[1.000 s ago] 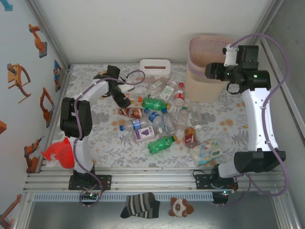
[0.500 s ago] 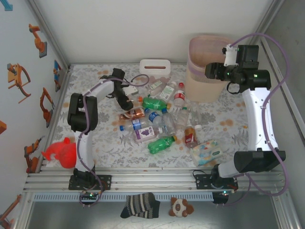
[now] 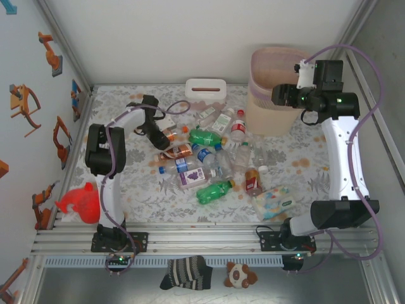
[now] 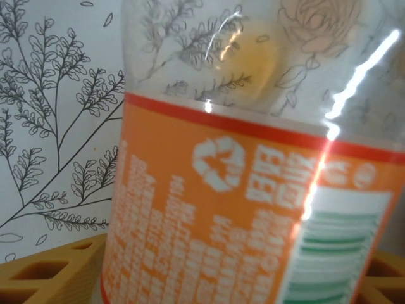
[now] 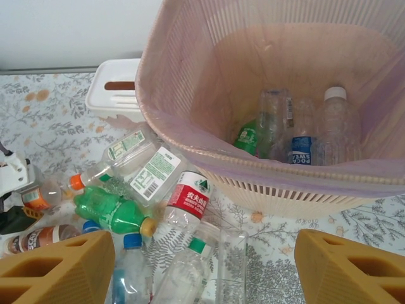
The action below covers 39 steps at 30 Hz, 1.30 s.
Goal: Put the plastic bottles in the bin
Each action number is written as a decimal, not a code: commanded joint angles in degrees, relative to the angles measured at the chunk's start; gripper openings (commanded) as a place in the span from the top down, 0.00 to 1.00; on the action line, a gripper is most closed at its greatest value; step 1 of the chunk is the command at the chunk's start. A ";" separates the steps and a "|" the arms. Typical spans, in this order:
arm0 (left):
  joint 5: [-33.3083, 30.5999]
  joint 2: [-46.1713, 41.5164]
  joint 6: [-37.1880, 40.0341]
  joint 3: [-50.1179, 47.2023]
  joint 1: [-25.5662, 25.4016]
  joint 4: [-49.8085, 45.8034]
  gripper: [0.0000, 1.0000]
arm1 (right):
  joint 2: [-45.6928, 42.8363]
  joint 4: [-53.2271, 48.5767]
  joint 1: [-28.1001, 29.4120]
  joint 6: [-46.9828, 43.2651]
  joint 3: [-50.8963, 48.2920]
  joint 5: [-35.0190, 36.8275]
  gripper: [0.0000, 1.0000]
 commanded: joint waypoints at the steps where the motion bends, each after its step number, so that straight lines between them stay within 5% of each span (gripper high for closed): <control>1: 2.22 -3.86 -1.36 -1.07 0.49 -2.42 0.35 | -0.04 0.24 -0.44 -0.22 -0.44 -1.21 0.26; 7: 4.06 -7.21 -3.08 -3.97 1.11 -2.36 0.46 | -1.05 1.55 -0.40 1.17 -1.32 -2.61 0.27; 19: 13.13 -19.35 -11.92 -9.37 1.20 2.70 0.49 | -7.04 14.97 1.41 13.01 -10.50 -12.99 0.29; 27: 23.28 -30.83 -22.68 -14.79 -1.07 12.58 0.49 | -10.19 26.16 9.64 19.51 -18.05 -14.05 0.29; 39: 21.25 -40.03 -41.75 -18.18 -11.91 33.00 0.51 | -11.62 49.15 22.85 25.66 -28.74 -10.93 0.25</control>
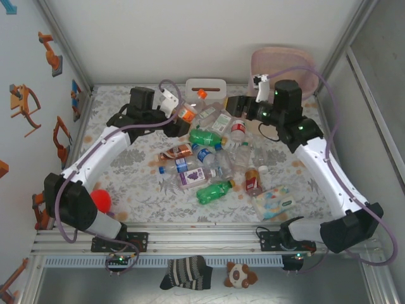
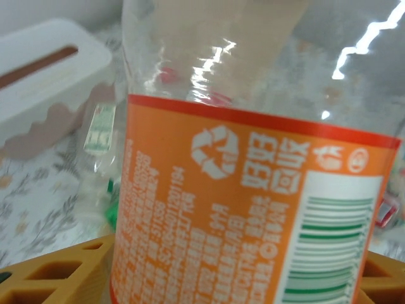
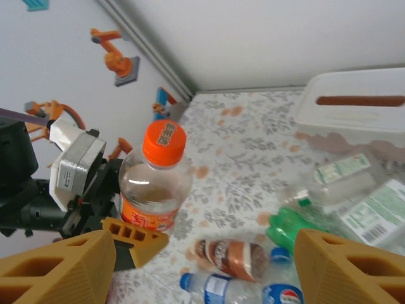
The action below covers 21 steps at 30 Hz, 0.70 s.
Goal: Put the plastic bottles in the bin
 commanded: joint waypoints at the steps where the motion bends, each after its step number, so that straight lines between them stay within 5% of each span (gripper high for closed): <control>1: -0.19 -2.65 -11.15 -1.53 -1.23 11.94 0.51 | -1.73 12.03 2.11 2.64 -2.15 0.97 0.24; 9: -3.85 -3.35 -18.42 -0.60 -8.78 19.00 0.52 | 0.07 20.14 5.16 4.34 -3.47 -1.13 0.19; 21: -2.54 -4.13 -26.26 -1.28 -12.81 29.42 0.53 | 2.66 24.21 5.87 7.54 -1.79 -6.54 0.20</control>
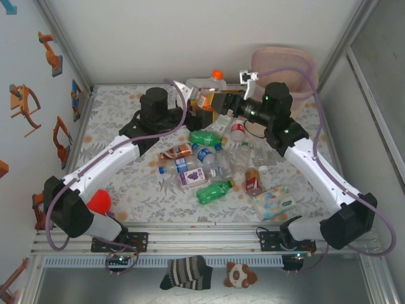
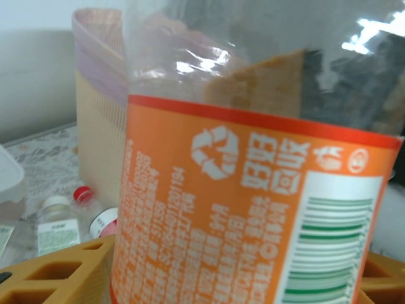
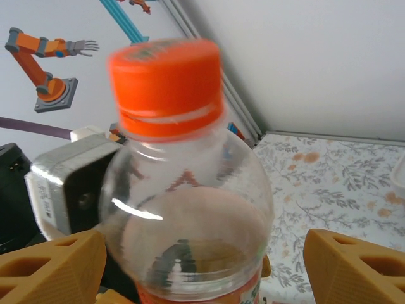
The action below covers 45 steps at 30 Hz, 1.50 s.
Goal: Put the plastic bottles in the bin
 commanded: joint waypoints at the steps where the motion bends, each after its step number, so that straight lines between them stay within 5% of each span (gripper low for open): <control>1: 0.83 -1.96 -3.42 -0.10 -1.10 6.06 0.53 | 0.68 4.46 0.83 2.07 1.50 -3.74 0.20; 18: 0.61 -2.54 -2.46 0.06 -2.63 6.18 0.50 | 0.87 3.29 1.46 2.37 3.19 -5.83 0.38; 27: -0.94 -4.19 -0.67 -0.38 -2.63 3.88 0.34 | 2.19 0.03 1.46 0.84 5.75 -4.56 0.43; 45: -6.05 -10.97 2.50 -5.02 -2.55 -2.40 0.25 | 7.38 -29.51 -4.51 -16.23 24.54 10.41 0.42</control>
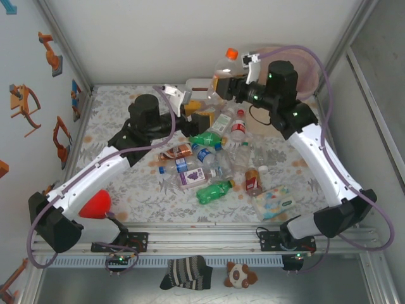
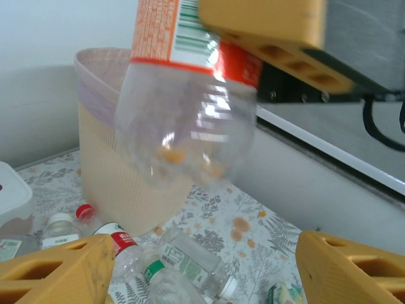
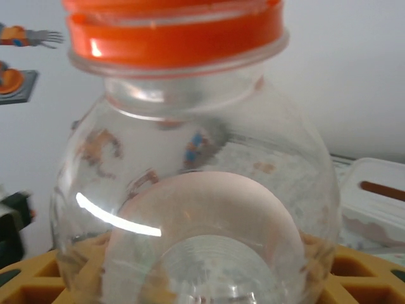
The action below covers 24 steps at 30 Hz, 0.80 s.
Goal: Put the plastic bottles in the bin
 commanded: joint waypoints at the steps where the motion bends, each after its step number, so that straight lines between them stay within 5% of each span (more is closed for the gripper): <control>1: -1.45 -2.68 1.79 -1.22 -0.32 -1.97 0.25 | 1.60 -8.99 -3.15 -5.25 4.84 5.59 0.42; 24: -8.98 -11.56 3.46 -6.00 -0.25 -8.73 0.24 | 26.35 -27.36 -25.39 -10.17 34.43 9.55 0.42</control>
